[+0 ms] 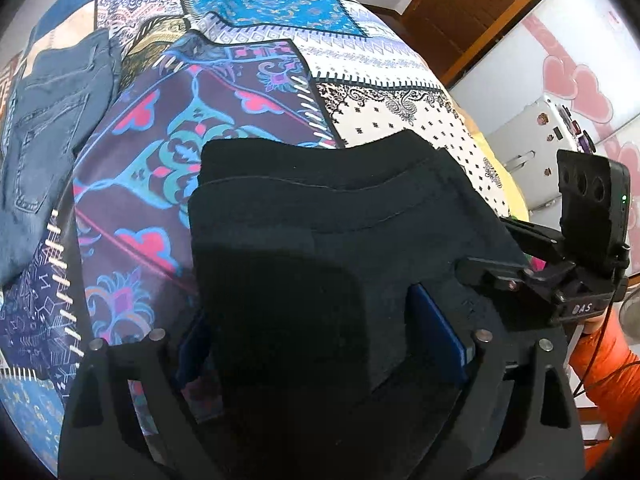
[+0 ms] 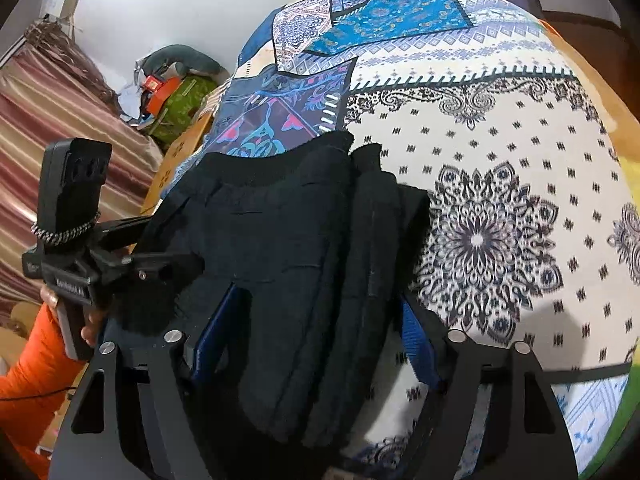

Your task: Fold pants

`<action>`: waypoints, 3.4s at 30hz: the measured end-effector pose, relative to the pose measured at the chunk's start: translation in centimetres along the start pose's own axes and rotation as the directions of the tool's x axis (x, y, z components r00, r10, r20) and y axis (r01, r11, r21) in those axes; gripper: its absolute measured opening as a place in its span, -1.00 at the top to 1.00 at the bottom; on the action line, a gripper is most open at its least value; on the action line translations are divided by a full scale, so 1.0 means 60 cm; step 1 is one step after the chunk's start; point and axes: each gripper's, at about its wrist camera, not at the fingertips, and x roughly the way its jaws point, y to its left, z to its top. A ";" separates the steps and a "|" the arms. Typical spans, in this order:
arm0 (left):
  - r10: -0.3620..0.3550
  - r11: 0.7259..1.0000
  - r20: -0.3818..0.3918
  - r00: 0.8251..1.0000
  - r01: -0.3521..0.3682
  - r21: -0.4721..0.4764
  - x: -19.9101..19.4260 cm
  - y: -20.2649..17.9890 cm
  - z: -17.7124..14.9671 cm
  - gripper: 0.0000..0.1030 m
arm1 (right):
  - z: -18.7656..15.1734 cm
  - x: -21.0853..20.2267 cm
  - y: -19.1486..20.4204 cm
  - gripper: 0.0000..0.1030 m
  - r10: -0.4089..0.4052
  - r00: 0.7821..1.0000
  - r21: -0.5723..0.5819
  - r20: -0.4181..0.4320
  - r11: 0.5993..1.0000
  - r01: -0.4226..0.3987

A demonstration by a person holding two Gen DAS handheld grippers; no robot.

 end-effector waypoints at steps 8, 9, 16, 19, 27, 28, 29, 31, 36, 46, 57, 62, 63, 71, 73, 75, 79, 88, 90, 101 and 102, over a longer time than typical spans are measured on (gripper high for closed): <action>0.042 0.999 0.034 0.999 -0.042 0.005 -0.035 -0.009 -0.011 -0.12 | 0.008 -0.039 0.029 0.45 -0.025 0.998 -0.066 0.054 0.997 0.029; 0.053 0.998 0.046 0.998 -0.054 0.012 -0.044 -0.015 -0.015 0.02 | 0.009 -0.043 0.035 0.48 -0.031 0.998 -0.080 0.063 0.996 0.036; 0.131 0.986 0.194 0.972 -0.149 0.079 -0.129 -0.058 -0.052 0.29 | 0.001 -0.090 0.103 0.53 -0.050 0.987 -0.197 0.153 0.977 0.081; 0.156 0.982 0.262 0.952 -0.179 0.066 -0.175 -0.062 -0.060 0.30 | 0.010 -0.108 0.132 0.54 -0.043 0.980 -0.225 0.192 0.971 0.086; 0.217 0.974 0.436 0.873 -0.225 -0.035 -0.320 -0.006 -0.054 0.31 | 0.083 -0.129 0.240 0.54 0.024 0.956 -0.339 0.294 0.937 0.081; 0.231 0.971 0.453 0.861 -0.233 -0.051 -0.335 0.005 -0.050 0.31 | 0.093 -0.127 0.255 0.54 0.034 0.953 -0.355 0.302 0.931 0.079; 0.242 0.968 0.466 0.851 -0.241 -0.063 -0.346 0.012 -0.047 0.31 | 0.102 -0.124 0.269 0.54 0.045 0.950 -0.369 0.308 0.926 0.076; 0.270 0.962 0.491 0.828 -0.257 -0.096 -0.374 0.042 -0.040 0.31 | 0.127 -0.111 0.299 0.54 0.074 0.945 -0.398 0.318 0.915 0.062; 0.328 0.944 0.512 0.794 -0.285 -0.165 -0.412 0.122 -0.014 0.31 | 0.187 -0.061 0.355 0.54 0.134 0.938 -0.445 0.321 0.895 0.024; 0.422 0.905 0.444 0.790 -0.335 -0.264 -0.353 0.307 0.061 0.31 | 0.293 0.120 0.392 0.54 0.150 0.958 -0.470 0.246 0.883 -0.017; 0.420 0.899 0.325 0.848 -0.337 -0.281 -0.198 0.469 0.166 0.31 | 0.357 0.285 0.352 0.54 0.026 0.979 -0.470 0.201 0.880 0.073; 0.418 0.895 0.268 0.868 -0.343 -0.284 -0.121 0.518 0.188 0.30 | 0.391 0.346 0.312 0.55 -0.017 0.989 -0.417 0.145 0.906 0.077; 0.413 0.895 0.250 0.876 -0.339 -0.291 -0.109 0.530 0.189 0.29 | 0.396 0.363 0.301 0.54 -0.037 0.992 -0.409 0.122 0.908 0.084; 0.425 0.874 0.217 0.878 -0.337 -0.349 -0.110 0.561 0.151 -0.08 | 0.376 0.396 0.266 0.38 -0.172 0.984 -0.458 0.045 0.872 0.173; 0.450 0.862 0.213 0.867 -0.358 -0.360 -0.130 0.558 0.139 -0.09 | 0.374 0.381 0.261 0.37 -0.177 0.984 -0.447 0.036 0.878 0.174; 0.479 0.848 0.212 0.852 -0.387 -0.362 -0.155 0.552 0.124 -0.09 | 0.370 0.360 0.260 0.19 -0.195 0.980 -0.446 0.032 0.875 0.189; 0.542 0.817 0.224 0.810 -0.445 -0.366 -0.226 0.515 0.090 -0.08 | 0.361 0.304 0.270 -0.06 -0.237 0.970 -0.476 0.056 0.848 0.234; 0.519 0.845 0.402 0.754 -0.381 -0.375 -0.414 0.365 -0.011 -0.08 | 0.313 0.111 0.358 -0.06 -0.125 0.967 -0.466 0.221 0.858 0.217; 0.500 0.858 0.451 0.739 -0.350 -0.376 -0.456 0.325 -0.042 -0.08 | 0.285 0.054 0.392 -0.06 -0.087 0.955 -0.479 0.283 0.850 0.219; 0.523 0.842 0.688 0.503 -0.432 -0.324 -0.630 0.075 -0.234 -0.09 | 0.122 -0.155 0.499 -0.06 0.114 0.855 -0.542 0.506 0.813 0.213; 0.518 0.842 0.707 0.481 -0.432 -0.323 -0.637 0.056 -0.251 -0.10 | 0.106 -0.167 0.505 -0.06 0.128 0.843 -0.546 0.522 0.810 0.215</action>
